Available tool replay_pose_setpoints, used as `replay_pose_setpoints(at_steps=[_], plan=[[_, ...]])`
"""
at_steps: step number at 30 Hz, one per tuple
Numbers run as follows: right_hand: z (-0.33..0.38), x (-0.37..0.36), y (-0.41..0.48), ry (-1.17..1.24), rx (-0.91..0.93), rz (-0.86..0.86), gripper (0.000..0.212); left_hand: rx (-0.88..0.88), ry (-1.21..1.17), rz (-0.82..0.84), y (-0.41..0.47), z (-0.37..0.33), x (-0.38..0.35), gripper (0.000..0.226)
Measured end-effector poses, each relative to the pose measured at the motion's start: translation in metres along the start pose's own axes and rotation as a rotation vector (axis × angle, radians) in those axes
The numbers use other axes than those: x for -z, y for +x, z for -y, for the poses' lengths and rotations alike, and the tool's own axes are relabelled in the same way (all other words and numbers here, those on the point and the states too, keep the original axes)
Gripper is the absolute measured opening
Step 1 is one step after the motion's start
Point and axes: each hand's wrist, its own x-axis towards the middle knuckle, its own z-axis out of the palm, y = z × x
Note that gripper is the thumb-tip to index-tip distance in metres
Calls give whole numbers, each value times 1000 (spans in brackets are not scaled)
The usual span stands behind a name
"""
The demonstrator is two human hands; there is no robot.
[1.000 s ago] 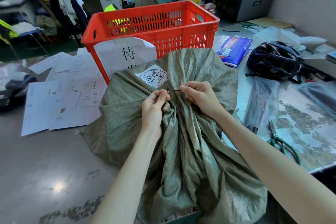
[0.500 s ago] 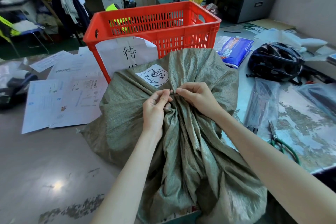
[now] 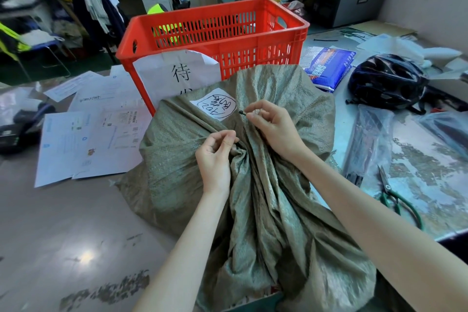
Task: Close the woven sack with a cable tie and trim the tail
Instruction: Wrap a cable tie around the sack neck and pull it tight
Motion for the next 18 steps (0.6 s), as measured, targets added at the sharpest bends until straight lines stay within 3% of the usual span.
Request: replay_pose_setpoints(at_steps=[5,18], plan=[[-5,-1,0,-32,12,7,16,-80,58,-25,-1,1,-4,10],[-2,-2,-3,34,8,-17,18,-57,75,-38,2,3,-7,14]])
